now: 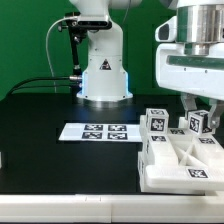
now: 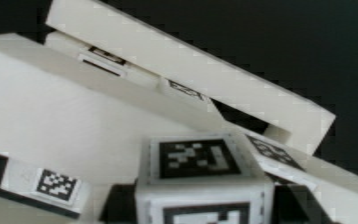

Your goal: Assemble chair

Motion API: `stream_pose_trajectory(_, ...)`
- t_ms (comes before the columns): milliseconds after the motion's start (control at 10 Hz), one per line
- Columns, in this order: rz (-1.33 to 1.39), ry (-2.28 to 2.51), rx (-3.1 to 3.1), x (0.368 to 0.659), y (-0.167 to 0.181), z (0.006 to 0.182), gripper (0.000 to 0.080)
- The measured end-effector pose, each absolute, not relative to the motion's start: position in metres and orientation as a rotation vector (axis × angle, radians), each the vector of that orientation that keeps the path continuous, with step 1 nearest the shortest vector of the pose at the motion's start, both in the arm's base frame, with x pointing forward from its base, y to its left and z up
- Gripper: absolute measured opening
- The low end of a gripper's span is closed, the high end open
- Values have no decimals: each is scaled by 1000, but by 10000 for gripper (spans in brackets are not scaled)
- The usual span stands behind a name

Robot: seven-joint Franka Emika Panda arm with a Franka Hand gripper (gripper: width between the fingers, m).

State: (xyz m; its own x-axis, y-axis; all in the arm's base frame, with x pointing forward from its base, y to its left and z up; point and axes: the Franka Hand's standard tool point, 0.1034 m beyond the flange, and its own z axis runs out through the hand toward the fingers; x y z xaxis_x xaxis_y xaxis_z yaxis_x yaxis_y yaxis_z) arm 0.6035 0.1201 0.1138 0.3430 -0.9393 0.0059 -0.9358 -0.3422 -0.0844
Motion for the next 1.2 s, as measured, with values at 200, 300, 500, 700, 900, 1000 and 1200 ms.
stream_pose_trajectory(200, -69, 1891, -2415, 604, 120, 114, 281)
stream_pose_trajectory(300, -57, 1974, -2336, 604, 119, 113, 281)
stream_pose_trajectory(500, -9, 2198, -2080, 604, 118, 113, 281)
stream_pose_trajectory(700, -1, 2332, -1891, 606, 118, 113, 281)
stream_pose_trajectory(900, 6, 2415, -1767, 607, 118, 113, 282)
stream_pose_trajectory(1000, 7, 2462, -1696, 608, 118, 114, 282)
stream_pose_trajectory(1200, 4, 2449, -1712, 608, 119, 114, 282)
